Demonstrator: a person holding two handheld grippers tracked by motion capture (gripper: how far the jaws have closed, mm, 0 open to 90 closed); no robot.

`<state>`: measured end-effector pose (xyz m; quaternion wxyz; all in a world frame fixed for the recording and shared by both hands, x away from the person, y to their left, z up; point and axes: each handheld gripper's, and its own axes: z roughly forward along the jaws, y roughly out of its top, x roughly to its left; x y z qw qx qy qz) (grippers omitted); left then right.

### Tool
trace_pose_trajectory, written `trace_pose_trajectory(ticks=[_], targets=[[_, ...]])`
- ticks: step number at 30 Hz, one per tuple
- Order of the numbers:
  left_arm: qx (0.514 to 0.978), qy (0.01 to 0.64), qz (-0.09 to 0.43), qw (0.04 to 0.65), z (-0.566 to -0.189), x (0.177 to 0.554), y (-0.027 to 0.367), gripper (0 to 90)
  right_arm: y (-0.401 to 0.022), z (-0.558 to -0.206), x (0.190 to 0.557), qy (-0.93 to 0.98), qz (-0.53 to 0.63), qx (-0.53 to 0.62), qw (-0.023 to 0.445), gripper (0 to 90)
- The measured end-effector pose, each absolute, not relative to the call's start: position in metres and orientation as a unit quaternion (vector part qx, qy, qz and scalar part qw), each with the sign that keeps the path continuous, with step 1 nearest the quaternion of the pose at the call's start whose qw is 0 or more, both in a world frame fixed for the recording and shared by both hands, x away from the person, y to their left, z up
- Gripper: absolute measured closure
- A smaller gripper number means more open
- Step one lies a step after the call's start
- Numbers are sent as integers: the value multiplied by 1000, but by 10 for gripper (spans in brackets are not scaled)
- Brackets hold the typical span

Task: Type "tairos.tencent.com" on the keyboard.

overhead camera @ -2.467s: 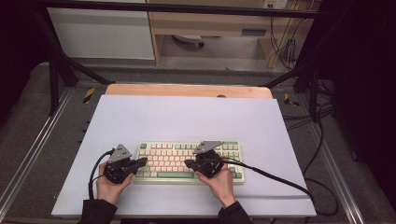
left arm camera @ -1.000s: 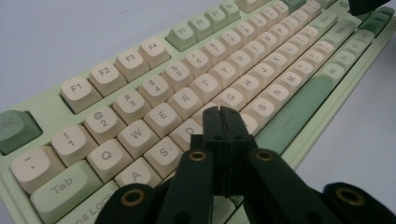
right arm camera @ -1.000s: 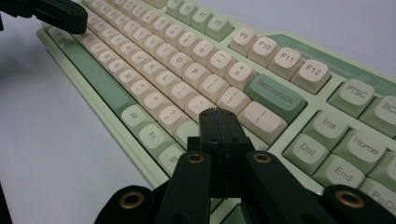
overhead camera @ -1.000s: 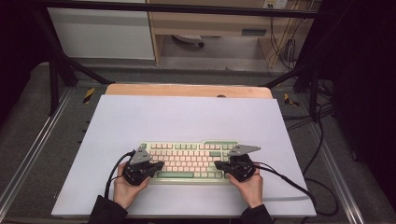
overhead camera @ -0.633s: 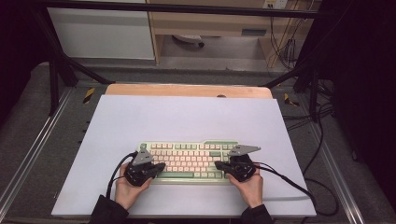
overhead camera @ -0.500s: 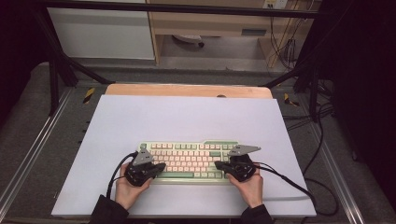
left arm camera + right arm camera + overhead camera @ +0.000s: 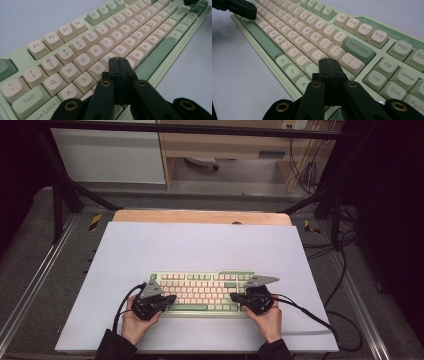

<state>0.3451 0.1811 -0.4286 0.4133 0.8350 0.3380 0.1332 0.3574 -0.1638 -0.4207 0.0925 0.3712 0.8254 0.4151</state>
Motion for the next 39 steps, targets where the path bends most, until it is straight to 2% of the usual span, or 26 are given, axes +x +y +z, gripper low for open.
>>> trace_pose_trajectory(ticks=[22, 39], targets=[[826, 345, 145, 421, -415, 347, 193, 900, -164, -421, 358, 827, 413, 371, 91, 900], [822, 359, 158, 412, -403, 364, 198, 900, -164, -421, 357, 826, 413, 372, 91, 900]])
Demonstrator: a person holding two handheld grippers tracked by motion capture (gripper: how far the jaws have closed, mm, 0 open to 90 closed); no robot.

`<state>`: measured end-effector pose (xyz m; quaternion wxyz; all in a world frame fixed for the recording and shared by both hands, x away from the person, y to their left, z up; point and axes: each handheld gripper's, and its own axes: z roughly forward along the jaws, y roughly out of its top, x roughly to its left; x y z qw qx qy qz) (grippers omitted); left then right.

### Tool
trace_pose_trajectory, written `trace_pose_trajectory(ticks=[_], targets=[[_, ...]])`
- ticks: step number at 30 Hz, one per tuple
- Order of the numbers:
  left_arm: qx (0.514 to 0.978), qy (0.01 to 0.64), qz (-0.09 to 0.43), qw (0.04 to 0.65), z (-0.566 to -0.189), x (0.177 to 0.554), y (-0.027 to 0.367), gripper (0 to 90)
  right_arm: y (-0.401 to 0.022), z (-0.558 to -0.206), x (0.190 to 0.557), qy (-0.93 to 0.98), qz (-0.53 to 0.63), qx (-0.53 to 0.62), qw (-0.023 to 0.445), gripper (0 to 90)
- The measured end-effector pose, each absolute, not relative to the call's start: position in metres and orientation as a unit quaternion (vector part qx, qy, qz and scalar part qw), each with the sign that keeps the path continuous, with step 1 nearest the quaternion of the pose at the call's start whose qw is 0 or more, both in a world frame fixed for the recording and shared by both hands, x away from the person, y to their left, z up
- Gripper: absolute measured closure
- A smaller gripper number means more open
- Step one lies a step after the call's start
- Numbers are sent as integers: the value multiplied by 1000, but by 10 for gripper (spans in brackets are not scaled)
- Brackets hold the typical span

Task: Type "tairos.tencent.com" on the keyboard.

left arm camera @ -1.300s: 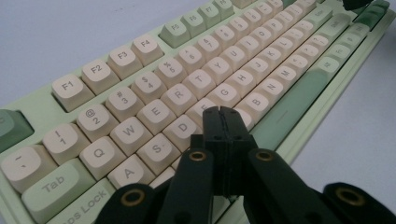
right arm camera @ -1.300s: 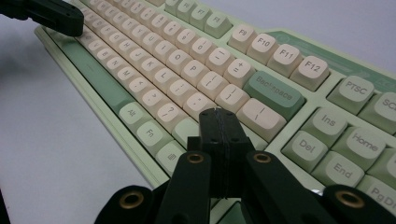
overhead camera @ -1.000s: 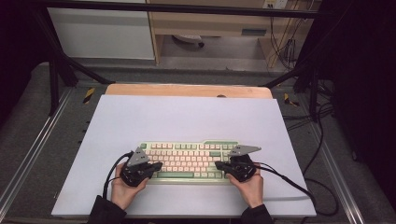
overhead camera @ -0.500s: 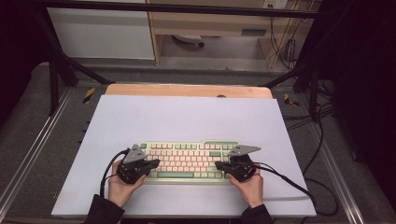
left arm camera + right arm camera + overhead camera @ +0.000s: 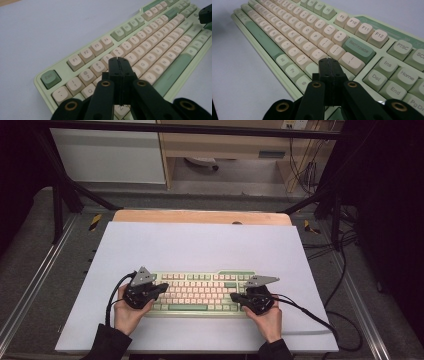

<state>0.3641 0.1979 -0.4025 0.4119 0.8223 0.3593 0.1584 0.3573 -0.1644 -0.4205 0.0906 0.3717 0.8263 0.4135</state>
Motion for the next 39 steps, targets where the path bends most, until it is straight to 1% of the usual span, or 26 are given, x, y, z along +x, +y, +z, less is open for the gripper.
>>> trace_pose_trajectory(ticks=[10, 21, 39], targets=[[822, 371, 155, 404, -413, 377, 190, 900, -164, -421, 358, 826, 414, 371, 90, 900], [824, 372, 152, 399, -425, 380, 183, 900, -164, -421, 358, 827, 412, 371, 91, 900], [829, 367, 153, 392, -431, 380, 179, 900, -164, -421, 358, 828, 412, 370, 91, 900]])
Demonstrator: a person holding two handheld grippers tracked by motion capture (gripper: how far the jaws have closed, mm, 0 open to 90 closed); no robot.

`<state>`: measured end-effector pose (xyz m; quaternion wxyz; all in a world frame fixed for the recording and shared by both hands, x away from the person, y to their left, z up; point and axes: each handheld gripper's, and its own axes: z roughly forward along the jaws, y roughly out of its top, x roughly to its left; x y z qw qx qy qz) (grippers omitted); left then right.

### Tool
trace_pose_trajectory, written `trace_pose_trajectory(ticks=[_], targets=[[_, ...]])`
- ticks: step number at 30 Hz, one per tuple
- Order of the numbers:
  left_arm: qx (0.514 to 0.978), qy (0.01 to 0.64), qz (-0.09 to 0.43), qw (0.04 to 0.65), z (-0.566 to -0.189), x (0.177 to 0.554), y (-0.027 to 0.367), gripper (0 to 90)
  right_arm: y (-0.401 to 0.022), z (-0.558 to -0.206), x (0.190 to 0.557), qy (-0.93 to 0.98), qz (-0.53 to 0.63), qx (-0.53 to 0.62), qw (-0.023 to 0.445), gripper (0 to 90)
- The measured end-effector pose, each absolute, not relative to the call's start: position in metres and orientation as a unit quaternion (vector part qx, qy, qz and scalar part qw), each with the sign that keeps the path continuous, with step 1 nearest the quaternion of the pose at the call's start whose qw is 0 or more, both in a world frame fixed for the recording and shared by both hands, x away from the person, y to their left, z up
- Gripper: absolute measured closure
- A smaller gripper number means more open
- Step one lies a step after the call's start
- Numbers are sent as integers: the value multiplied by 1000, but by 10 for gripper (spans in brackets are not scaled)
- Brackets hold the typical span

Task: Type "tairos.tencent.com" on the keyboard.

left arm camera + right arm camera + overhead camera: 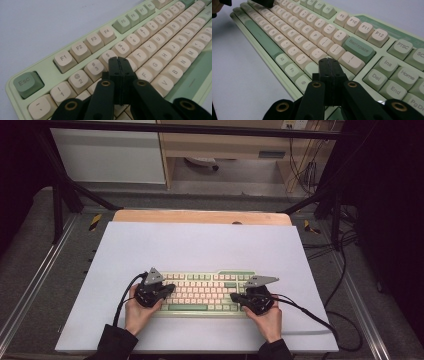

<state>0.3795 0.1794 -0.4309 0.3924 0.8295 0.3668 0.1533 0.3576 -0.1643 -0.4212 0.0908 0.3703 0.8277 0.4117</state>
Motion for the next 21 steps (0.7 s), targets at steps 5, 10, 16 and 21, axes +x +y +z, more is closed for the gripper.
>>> trace_pose_trajectory(ticks=[5, 10, 16, 21], targets=[[827, 365, 155, 398, -428, 377, 181, 900, -164, -421, 358, 828, 411, 370, 92, 900], [825, 362, 155, 406, -423, 371, 186, 900, -165, -420, 357, 826, 413, 372, 92, 900], [822, 362, 151, 414, -419, 364, 194, 900, -165, -418, 356, 825, 415, 372, 92, 900], [819, 366, 151, 415, -419, 362, 201, 900, -165, -418, 357, 824, 421, 369, 91, 900]])
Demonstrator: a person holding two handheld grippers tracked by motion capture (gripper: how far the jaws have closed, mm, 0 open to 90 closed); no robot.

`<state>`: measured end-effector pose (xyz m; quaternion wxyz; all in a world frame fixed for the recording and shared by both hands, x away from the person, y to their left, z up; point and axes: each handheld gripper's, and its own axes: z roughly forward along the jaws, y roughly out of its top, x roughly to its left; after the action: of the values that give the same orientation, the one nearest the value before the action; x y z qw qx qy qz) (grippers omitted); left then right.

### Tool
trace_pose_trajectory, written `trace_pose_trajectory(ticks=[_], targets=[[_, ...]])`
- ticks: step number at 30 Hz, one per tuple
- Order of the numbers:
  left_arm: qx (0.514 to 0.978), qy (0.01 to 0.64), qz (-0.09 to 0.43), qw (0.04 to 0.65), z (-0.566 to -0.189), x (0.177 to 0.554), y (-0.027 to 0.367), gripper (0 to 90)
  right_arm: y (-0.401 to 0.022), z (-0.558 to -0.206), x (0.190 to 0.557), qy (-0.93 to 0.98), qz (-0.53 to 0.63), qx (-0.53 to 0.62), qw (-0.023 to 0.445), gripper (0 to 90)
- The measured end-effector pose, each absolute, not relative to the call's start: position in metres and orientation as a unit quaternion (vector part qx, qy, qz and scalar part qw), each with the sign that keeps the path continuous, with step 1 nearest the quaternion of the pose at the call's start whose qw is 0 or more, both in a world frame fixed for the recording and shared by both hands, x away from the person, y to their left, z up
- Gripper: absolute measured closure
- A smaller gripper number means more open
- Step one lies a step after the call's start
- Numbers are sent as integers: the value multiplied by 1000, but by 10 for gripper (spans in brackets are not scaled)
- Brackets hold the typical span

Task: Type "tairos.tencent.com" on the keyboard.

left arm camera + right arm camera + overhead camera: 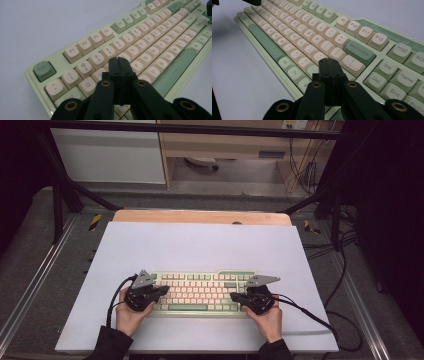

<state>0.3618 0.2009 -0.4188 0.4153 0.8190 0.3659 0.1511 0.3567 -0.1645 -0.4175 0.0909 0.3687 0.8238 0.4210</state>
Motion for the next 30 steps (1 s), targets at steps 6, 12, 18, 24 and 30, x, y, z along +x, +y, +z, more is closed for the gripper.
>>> trace_pose_trajectory(ticks=[6, 12, 18, 24, 30], targets=[[819, 366, 152, 414, -420, 357, 207, 900, -163, -417, 357, 824, 420, 369, 89, 900], [819, 368, 152, 414, -421, 354, 213, 900, -156, -414, 356, 826, 423, 362, 87, 900], [817, 370, 151, 415, -421, 352, 215, 900, -148, -413, 356, 829, 422, 358, 84, 900], [817, 369, 151, 416, -421, 351, 216, 900, -133, -410, 357, 831, 427, 347, 78, 900], [816, 370, 149, 417, -422, 351, 217, 900, -117, -410, 357, 836, 429, 335, 73, 900]])
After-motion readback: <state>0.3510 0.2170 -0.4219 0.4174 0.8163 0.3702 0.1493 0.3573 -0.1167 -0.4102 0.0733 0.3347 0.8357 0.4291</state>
